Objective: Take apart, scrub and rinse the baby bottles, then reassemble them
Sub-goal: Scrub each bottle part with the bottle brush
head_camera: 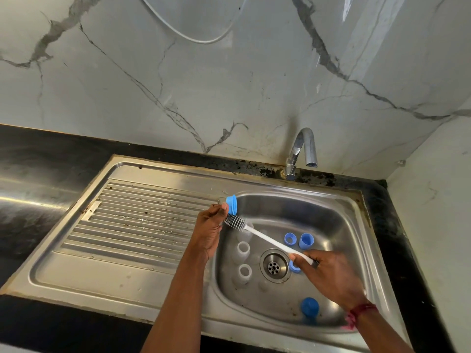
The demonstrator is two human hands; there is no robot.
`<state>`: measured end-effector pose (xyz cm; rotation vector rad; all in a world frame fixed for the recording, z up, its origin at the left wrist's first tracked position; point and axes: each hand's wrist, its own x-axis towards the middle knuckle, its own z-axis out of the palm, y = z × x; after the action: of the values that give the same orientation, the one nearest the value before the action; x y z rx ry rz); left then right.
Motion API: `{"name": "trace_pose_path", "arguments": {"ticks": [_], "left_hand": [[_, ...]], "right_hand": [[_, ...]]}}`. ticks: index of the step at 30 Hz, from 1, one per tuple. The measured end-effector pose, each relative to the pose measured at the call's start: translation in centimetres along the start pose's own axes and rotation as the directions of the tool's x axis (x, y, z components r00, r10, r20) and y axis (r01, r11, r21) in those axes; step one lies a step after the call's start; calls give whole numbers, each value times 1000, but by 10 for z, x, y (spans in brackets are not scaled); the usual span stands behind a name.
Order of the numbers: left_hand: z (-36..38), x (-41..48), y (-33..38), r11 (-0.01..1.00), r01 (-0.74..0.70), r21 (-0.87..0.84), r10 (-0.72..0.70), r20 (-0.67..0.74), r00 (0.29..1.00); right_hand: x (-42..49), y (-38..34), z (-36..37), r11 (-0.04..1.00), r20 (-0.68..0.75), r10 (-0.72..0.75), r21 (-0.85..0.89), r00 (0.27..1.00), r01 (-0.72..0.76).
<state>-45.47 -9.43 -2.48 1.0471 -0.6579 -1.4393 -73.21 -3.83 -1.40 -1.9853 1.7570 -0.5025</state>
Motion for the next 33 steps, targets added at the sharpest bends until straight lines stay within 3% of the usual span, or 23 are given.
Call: {"name": "trace_pose_path", "arguments": {"ticks": [7,12,20,28,33], "left_hand": [[-7,8,-5,992,50,117,-43,-68,997],[-7,10,-5,993,76,93,-72,-50,996],[-6,10,-6,976,147,-158,-159,-66,985],[-6,9,-6,983,179,-47,-183,-98,978],[-4,8,-10,980,134,147,-122,-82,989]], "right_hand": [[-1,3,-1,999,-28,-14,-44,1000,13],[-4,5,0,996,-51,-45,-84,998,40],[-4,-7,-3,998,-22,14,-58,1000,-16],[-5,-6,-1,1000,-23,8,8,1000,-8],[-4,-6,0,996,-28,29,87,999,-26]]}}
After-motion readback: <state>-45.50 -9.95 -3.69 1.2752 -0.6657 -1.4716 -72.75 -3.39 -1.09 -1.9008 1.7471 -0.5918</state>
